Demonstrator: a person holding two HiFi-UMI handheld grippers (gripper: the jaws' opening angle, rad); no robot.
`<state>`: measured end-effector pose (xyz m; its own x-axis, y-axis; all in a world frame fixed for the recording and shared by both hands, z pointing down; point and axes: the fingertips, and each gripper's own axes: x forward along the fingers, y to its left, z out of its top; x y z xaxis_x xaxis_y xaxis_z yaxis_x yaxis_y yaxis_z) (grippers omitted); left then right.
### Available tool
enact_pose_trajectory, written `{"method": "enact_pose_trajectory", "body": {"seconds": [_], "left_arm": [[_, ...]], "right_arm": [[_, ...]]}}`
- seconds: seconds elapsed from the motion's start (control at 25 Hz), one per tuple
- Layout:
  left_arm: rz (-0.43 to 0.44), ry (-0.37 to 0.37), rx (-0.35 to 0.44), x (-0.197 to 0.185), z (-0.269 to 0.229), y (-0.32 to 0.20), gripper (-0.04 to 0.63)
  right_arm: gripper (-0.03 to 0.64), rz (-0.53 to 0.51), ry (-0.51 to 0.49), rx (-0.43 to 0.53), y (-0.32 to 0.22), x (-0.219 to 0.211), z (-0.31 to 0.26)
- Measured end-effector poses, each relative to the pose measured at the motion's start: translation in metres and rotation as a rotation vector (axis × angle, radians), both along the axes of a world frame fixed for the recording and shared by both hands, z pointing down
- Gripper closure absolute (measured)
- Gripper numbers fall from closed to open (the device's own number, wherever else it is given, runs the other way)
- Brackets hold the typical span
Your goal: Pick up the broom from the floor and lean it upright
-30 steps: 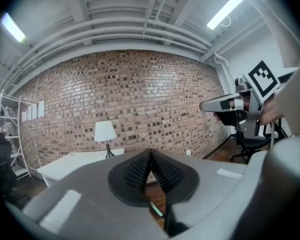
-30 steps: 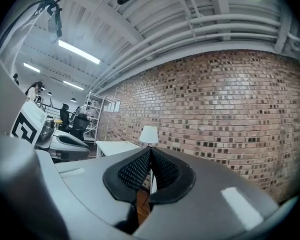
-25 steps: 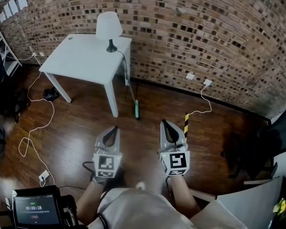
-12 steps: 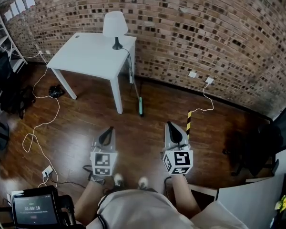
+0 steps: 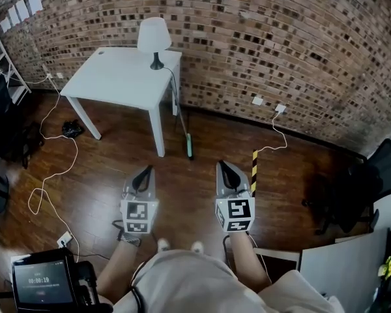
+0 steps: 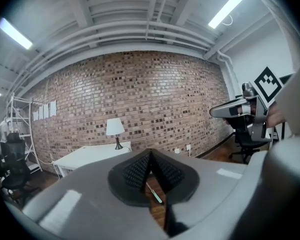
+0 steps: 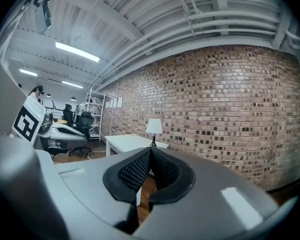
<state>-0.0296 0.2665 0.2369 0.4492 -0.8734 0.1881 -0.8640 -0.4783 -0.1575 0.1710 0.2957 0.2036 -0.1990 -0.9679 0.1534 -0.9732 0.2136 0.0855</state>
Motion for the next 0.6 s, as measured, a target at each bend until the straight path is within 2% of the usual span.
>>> {"method": "enact_pose_trajectory", "body": {"seconds": [0.24,0.6], "left_arm": [[0.024,-0.002,0.009,0.0046,0.0002,0.0015,0.595],[0.014,0.001,0.0,-0.0028,0.0003,0.0033,0.595]], "right_arm": [[0.606,0.008,-0.015,0.007,-0.0009,-0.0007,-0.0029],[0.606,0.003,-0.012,0.016,0.0018,-0.0036,-0.0078]]}}
